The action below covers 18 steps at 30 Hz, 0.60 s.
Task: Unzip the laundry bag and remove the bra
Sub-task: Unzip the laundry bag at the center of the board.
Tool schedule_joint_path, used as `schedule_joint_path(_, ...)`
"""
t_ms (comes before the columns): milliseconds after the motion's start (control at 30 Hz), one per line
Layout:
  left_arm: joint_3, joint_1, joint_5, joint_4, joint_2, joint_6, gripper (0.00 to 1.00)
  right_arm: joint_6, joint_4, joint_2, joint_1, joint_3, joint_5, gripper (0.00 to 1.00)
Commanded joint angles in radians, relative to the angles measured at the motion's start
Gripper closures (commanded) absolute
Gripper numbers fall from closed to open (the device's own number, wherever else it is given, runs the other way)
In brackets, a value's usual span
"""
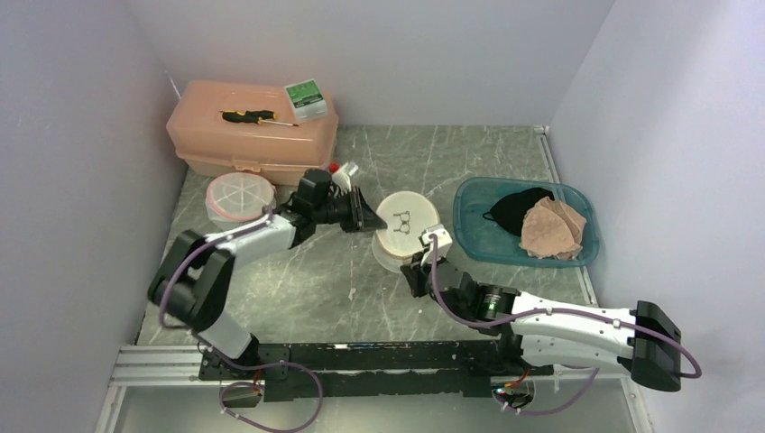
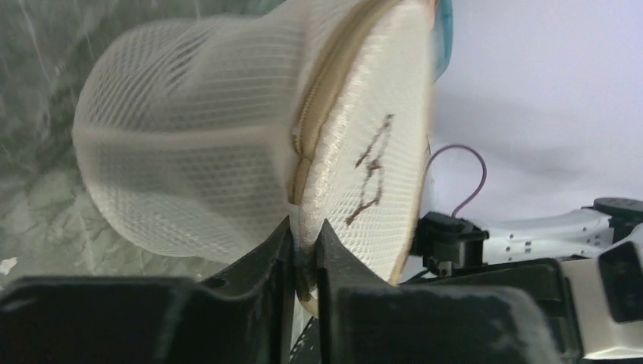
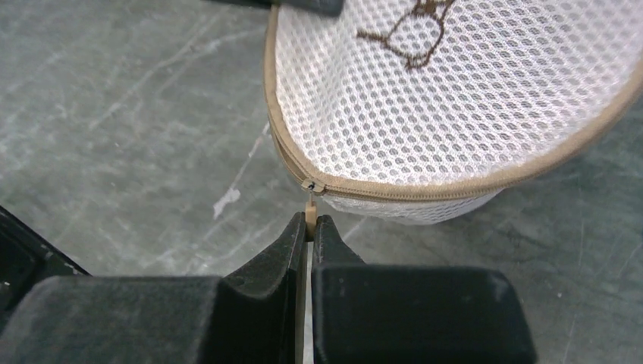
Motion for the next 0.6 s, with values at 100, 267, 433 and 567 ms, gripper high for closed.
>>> schedule_joint_path(100,-0.173,0.018,0.199,0.601,0.149,-0.221,0.53,0.089,0.038,0.025,0.021,-0.059,0.038,1.00)
schedule_joint_path(267,-0.227,0.018,0.027,0.447,0.041,-0.249,0.31,0.094,0.000,-0.009,0.020,-0.081,0.060,1.00)
schedule_joint_path(433,-0.421,-0.015,-0.182,0.532,-0.146,-0.453,0.05,0.075,-0.011,-0.032,0.018,-0.086,0.070,1.00)
schedule_joint_path(567,-0.418,-0.155,-0.365,0.367,-0.249,-0.527,0.05,0.069,-0.011,-0.015,0.016,-0.075,0.072,1.00)
